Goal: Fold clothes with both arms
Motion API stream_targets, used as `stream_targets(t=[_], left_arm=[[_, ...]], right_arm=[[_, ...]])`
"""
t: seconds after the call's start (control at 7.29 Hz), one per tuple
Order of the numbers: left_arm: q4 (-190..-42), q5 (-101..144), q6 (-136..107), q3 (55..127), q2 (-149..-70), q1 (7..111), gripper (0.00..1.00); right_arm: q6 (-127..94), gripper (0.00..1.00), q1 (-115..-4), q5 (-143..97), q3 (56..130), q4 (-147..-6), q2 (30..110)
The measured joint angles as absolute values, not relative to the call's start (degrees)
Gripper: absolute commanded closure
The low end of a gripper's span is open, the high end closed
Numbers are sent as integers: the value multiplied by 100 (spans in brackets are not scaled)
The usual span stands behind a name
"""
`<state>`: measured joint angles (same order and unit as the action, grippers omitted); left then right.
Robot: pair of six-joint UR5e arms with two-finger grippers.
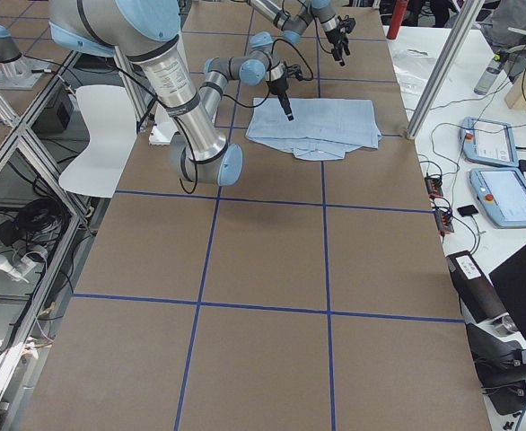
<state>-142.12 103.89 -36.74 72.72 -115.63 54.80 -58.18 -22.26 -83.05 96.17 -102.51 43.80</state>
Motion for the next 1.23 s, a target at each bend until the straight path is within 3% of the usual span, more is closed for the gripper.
stream_targets(t=[0.27,0.55,0.82,1.23], left_arm=[[-14212,10391,-3674,7321,-11525,5477,0],[-14212,10395,-3674,7328,-11507,5476,0],[-14212,10390,-3676,7330,-11498,5476,0],[-14212,10393,-3677,7325,-11501,5470,0]], right_arm=[[-5264,4,-2153,-8675,8562,-10608,3663],[-4886,15,-2067,-8760,7903,-10947,3218],[-4616,27,-1970,-8769,7784,-11311,3160],[-4456,30,-1858,-8761,7767,-11593,3202]])
